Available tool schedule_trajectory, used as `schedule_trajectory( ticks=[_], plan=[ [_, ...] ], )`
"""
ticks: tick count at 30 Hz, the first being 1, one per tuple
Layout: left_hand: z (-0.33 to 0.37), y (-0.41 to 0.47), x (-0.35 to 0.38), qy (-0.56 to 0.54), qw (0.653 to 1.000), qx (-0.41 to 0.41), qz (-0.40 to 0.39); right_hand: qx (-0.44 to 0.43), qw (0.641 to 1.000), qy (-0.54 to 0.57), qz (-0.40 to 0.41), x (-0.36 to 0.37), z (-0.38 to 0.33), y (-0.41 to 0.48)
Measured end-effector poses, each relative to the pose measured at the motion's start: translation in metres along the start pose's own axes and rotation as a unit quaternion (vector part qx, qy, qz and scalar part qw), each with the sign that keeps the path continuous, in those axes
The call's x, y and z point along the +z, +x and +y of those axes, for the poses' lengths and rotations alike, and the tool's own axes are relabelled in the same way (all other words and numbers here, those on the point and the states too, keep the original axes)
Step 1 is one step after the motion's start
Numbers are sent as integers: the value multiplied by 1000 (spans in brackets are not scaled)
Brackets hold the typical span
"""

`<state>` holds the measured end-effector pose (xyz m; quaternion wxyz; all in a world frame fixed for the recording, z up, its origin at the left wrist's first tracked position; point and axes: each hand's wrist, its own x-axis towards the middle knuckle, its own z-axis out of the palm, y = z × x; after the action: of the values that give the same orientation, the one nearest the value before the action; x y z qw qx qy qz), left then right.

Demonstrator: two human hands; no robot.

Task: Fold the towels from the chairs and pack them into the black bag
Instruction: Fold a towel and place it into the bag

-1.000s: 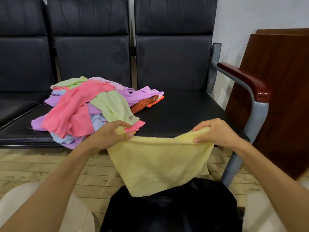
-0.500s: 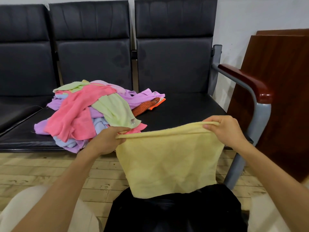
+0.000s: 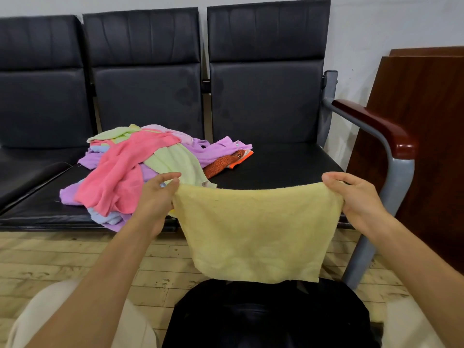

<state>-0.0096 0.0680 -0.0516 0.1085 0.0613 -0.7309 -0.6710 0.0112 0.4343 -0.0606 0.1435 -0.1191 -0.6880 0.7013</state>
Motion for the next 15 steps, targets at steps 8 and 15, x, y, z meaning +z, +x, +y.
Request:
schedule_trajectory(
  ticks=[8,15],
  plan=[
    [7,3,-1,-240,961,-136,23,27,999,17,-7,1,3,0],
    [6,0,-2,-145,986,-55,60,59,998,31,9,1,3,1]
  ],
)
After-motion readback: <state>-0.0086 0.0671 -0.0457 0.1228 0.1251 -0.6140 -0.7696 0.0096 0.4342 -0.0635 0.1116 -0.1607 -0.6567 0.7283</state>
